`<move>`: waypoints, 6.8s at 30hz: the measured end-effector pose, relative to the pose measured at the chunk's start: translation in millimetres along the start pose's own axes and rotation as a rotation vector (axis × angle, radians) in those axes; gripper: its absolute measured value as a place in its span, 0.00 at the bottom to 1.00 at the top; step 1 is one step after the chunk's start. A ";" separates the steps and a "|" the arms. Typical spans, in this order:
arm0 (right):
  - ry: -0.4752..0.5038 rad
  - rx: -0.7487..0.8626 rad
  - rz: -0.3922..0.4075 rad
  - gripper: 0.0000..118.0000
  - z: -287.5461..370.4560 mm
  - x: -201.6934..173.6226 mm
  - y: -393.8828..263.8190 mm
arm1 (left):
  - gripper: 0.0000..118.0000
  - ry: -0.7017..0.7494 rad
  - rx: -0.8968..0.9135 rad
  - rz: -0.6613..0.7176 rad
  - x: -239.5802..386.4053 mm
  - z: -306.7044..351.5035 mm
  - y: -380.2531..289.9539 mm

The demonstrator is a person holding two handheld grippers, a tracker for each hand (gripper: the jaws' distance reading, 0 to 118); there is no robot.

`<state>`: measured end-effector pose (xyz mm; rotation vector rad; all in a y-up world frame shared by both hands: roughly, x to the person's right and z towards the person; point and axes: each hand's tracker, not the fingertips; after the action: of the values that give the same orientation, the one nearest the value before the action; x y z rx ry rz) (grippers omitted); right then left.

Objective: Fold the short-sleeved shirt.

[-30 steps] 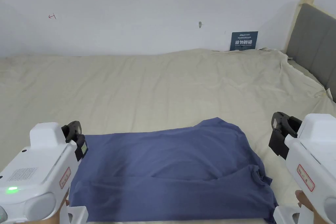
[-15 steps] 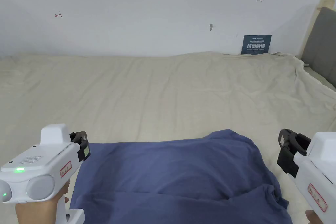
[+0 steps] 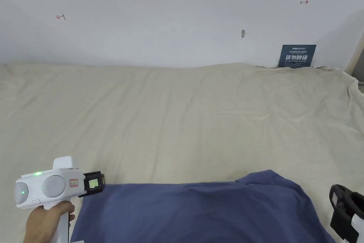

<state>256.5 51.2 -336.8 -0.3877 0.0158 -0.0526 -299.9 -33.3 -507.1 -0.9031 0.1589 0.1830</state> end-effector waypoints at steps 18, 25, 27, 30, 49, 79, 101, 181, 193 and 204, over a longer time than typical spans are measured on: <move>0.002 -0.150 -0.038 0.00 -52.1 9.9 -16.7 | 0.01 -0.017 -0.042 -0.108 12.4 -35.5 -8.9; 0.012 -0.343 -0.028 0.69 -135.1 43.5 -13.1 | 0.01 -0.130 0.041 -0.087 11.8 27.4 -12.0; 0.026 -0.390 0.006 0.69 -160.6 47.1 -13.6 | 0.01 -0.143 0.052 -0.085 10.9 38.9 -11.5; 0.008 -0.445 0.035 0.69 -197.8 48.8 -15.6 | 0.01 -0.146 0.059 -0.089 13.9 49.8 -11.7; 0.028 -0.447 0.014 0.00 -214.0 41.9 -37.3 | 0.01 -0.117 0.036 -0.062 -4.3 50.4 -23.0; 0.170 -0.214 -0.180 0.00 116.3 107.0 -67.8 | 0.01 -0.106 0.043 0.018 -45.9 187.1 -161.9; 0.030 -0.418 -0.253 0.00 92.8 102.4 -159.6 | 0.03 -0.046 -0.100 0.029 -59.7 119.9 -232.5; -0.006 0.186 0.005 0.00 147.1 -24.4 -6.9 | 0.75 -0.363 -0.147 0.262 -100.6 122.4 -162.8; -0.047 0.121 0.016 0.00 117.5 -13.7 -23.9 | 0.60 -0.444 -0.171 0.204 -105.4 90.1 -187.4; -0.059 0.104 0.011 0.00 113.2 -8.1 -27.6 | 0.09 -0.469 -0.184 0.150 -85.6 67.4 -189.4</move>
<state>250.0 68.9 -221.5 -0.2850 -0.0432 -0.0306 -336.6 -102.5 -303.1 -1.0073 -0.2309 0.5490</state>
